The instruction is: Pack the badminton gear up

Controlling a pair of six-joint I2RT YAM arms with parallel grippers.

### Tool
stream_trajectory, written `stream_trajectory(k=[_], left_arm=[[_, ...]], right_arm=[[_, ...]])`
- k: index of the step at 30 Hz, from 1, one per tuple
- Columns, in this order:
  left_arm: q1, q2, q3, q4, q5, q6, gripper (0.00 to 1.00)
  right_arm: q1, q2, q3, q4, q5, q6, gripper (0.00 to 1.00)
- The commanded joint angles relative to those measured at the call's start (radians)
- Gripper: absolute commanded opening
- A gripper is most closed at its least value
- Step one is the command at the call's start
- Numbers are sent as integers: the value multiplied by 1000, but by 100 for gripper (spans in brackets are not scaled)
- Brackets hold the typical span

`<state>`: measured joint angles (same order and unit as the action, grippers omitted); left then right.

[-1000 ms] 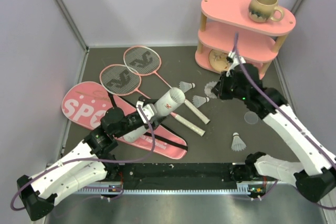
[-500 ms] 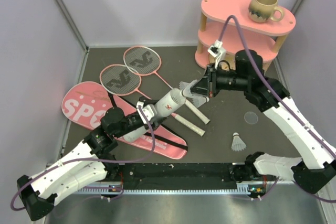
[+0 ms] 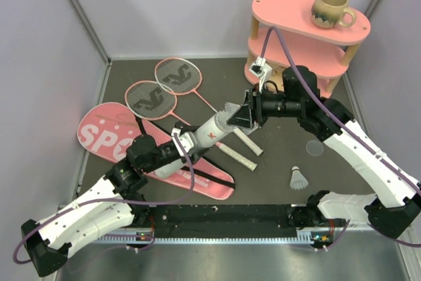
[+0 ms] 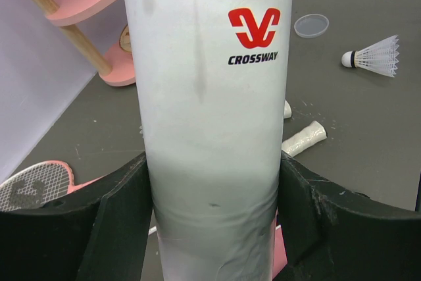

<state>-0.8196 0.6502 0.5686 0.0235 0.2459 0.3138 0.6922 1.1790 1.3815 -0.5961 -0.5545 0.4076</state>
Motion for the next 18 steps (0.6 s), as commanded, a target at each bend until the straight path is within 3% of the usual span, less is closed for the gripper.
stream_trajectory(k=[1, 14, 18], left_arm=[[-4, -8, 7, 15, 13, -12, 9], [-6, -9, -1, 15, 1, -4, 9], [-7, -4, -1, 18, 7, -5, 9]], right_arm=[[7, -10, -10, -7, 44, -36, 47], [125, 162, 24, 33, 45, -21, 48], [125, 128, 19, 28, 71, -41, 49]])
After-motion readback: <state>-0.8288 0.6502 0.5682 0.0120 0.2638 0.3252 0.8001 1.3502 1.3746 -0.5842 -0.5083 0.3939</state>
